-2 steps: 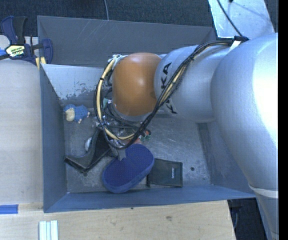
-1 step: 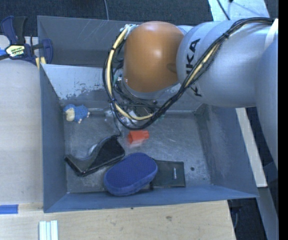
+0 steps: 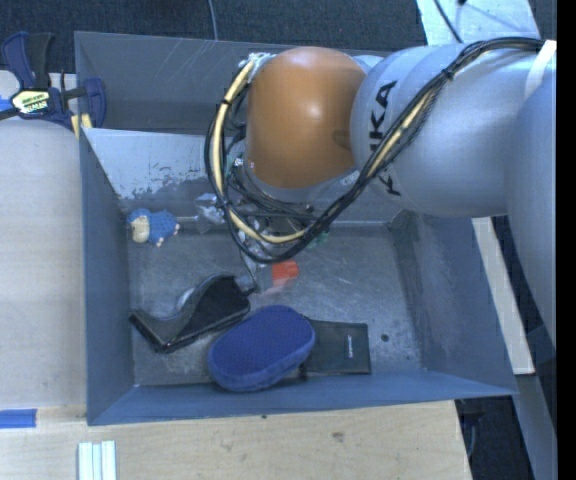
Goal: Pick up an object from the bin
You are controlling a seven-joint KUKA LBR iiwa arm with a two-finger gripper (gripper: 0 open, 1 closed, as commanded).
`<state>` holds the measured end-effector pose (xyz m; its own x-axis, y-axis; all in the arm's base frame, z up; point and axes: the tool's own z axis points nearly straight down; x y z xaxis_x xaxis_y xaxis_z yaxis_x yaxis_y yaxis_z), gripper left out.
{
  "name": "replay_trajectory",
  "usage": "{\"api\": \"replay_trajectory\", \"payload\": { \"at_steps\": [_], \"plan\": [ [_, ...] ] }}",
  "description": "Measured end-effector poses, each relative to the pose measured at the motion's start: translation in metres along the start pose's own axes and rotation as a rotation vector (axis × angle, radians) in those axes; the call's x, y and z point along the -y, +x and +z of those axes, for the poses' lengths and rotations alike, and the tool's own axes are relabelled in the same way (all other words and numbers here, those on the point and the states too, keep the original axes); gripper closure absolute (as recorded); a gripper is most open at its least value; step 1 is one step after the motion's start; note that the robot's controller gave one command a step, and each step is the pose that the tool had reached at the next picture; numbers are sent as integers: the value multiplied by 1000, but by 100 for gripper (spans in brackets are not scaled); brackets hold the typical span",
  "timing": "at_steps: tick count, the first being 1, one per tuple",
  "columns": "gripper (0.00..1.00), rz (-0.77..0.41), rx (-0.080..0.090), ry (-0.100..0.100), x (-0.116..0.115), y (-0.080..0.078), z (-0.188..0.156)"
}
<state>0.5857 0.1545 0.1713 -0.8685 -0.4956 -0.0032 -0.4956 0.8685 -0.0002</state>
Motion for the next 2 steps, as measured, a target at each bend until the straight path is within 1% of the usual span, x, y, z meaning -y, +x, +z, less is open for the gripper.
{"api": "replay_trajectory", "payload": {
  "at_steps": [1,2],
  "plan": [
    [0,-80,5,1,-67,49,102],
    [100,-75,19,-1,-67,45,97]
  ]
}}
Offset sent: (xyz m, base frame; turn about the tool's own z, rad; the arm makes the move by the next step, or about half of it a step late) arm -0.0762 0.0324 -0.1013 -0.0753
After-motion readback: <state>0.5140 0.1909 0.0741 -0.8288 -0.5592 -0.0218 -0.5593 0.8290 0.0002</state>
